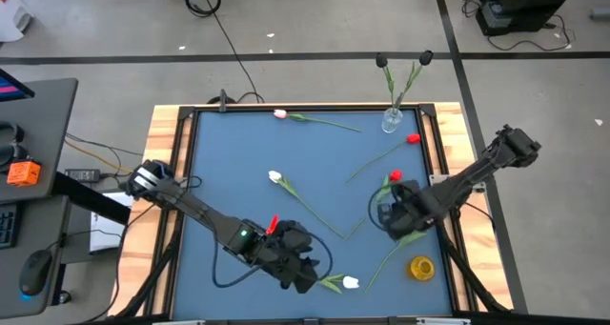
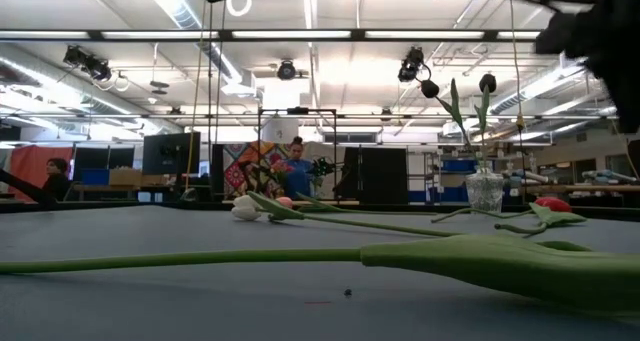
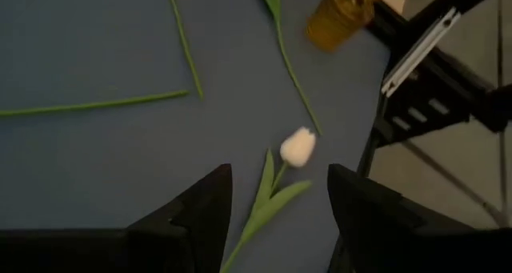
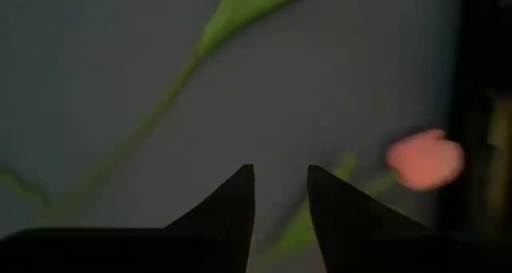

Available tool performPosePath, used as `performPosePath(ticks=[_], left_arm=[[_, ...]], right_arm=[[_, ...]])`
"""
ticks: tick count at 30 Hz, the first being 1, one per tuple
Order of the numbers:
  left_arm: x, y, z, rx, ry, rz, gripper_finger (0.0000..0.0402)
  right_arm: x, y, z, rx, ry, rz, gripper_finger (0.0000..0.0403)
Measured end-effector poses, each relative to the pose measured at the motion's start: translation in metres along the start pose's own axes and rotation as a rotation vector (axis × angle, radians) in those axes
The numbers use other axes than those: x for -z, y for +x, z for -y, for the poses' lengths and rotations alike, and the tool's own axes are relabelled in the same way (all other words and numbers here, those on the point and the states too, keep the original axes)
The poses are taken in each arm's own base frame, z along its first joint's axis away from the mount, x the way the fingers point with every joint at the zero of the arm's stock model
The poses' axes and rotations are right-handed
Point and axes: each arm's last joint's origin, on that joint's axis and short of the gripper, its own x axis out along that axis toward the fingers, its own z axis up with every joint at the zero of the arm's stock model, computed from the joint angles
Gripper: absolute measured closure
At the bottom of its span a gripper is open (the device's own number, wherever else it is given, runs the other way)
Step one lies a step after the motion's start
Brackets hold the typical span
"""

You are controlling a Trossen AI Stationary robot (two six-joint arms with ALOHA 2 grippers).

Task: Sort flowers into vase by color
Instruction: Put the top white flower into the transparent vase

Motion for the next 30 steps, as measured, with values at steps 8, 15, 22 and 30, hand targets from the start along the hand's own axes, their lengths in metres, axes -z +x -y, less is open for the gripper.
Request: performPosePath(ticks=[8,15,22,30], left_arm=[[-0.008,0.004,-0.003,0.03,-0.042,-0.026,0.0191],[-0.004,0.005,-0.018,-0.11,-0.103,-0.082,0.0191],[-0.015,0.01,-0.033,-0.194,-0.261,-0.074,0.0191],[-0.035,0.019,-0.048,-0.226,-0.399,-0.033,0.0191]], right_arm=[[-0.036,0.029,-0.014,0.019,0.146,-0.011,0.0277],[-0.059,0.038,-0.039,-0.168,-0.08,-0.062,0.0277],[-0.096,0.044,-0.05,-0.233,-0.129,-0.059,0.0277],[-0.131,0.049,-0.056,-0.306,-0.216,-0.002,0.0277]])
